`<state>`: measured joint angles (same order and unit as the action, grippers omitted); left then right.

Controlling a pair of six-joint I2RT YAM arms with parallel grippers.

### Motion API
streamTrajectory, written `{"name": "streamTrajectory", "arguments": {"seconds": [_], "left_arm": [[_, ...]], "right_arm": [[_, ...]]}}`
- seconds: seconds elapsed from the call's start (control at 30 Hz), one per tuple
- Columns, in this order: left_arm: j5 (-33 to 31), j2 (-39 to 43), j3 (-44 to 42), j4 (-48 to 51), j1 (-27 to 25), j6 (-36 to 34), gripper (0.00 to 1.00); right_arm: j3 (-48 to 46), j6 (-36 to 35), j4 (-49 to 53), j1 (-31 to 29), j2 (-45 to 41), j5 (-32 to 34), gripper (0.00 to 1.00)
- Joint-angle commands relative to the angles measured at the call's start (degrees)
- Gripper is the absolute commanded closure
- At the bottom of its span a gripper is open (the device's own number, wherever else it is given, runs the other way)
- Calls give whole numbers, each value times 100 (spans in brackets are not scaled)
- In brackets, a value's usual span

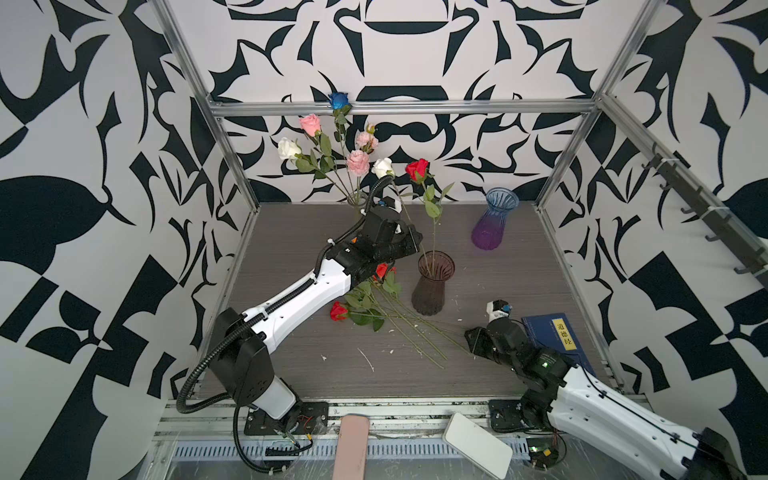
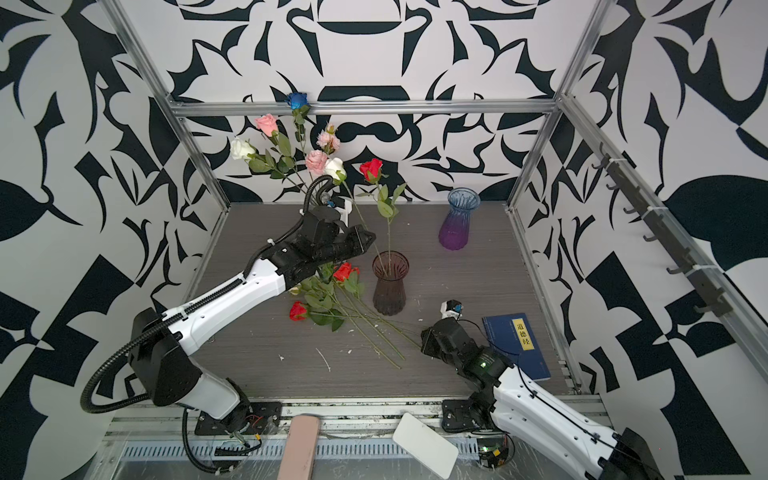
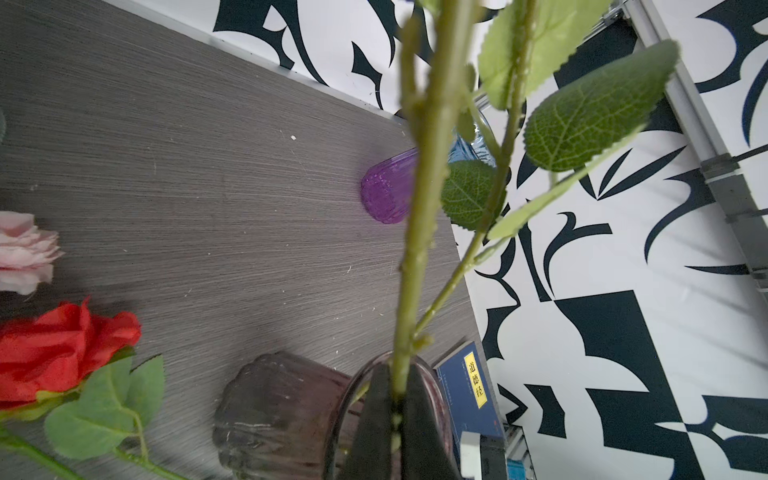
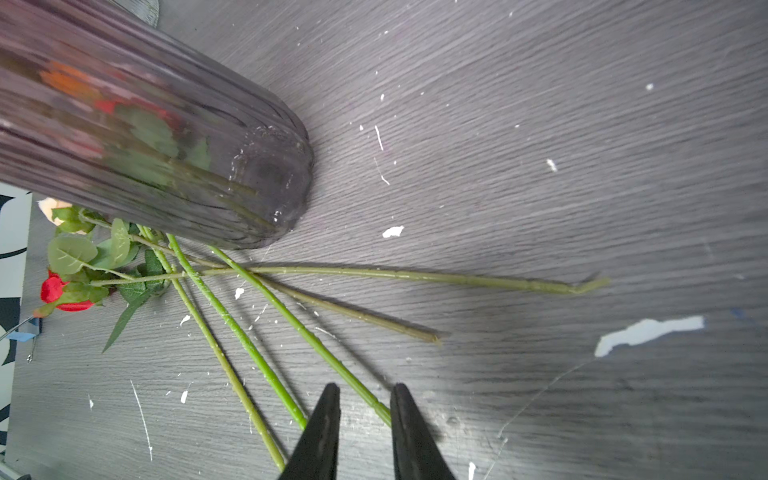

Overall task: Arrange the flowers into the vase
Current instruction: 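Lower the white rose stem into the pink glass vase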

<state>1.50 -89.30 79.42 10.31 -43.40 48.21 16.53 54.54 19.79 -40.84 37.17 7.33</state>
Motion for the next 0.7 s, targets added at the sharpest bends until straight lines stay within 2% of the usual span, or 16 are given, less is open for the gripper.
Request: {"name": "streamTrajectory", "arguments": {"seconds": [0.0, 0.03, 0.07, 0.13, 0.17, 0.2, 0.27, 0.43, 0.67], "left_arm": [[188, 141, 17, -185, 7, 168, 100], [242, 124, 43, -207, 6, 158, 98], [348, 106, 31, -302, 23, 123, 78], [467, 88, 56, -415, 33, 75, 47], [457, 96, 86, -399, 33, 51, 38], [439, 97, 112, -369, 33, 7, 34], [364, 103, 223, -203, 41, -105, 30], [235, 311, 242, 246, 182, -268, 30], [25, 1268, -936, 143, 472, -215, 32]], "right_arm": [[60, -14, 39, 24, -34, 106, 74], [60, -14, 50, 19, -49, 109, 74], [60, -23, 55, 28, -64, 110, 74], [56, -31, 89, 23, -94, 110, 74], [55, -32, 116, 28, -119, 106, 74], [58, -40, 126, 24, -131, 116, 74], [63, -49, 179, 30, -180, 124, 74], [52, -67, 298, 30, -295, 137, 74], [28, -75, 386, 26, -427, 153, 74]]}}
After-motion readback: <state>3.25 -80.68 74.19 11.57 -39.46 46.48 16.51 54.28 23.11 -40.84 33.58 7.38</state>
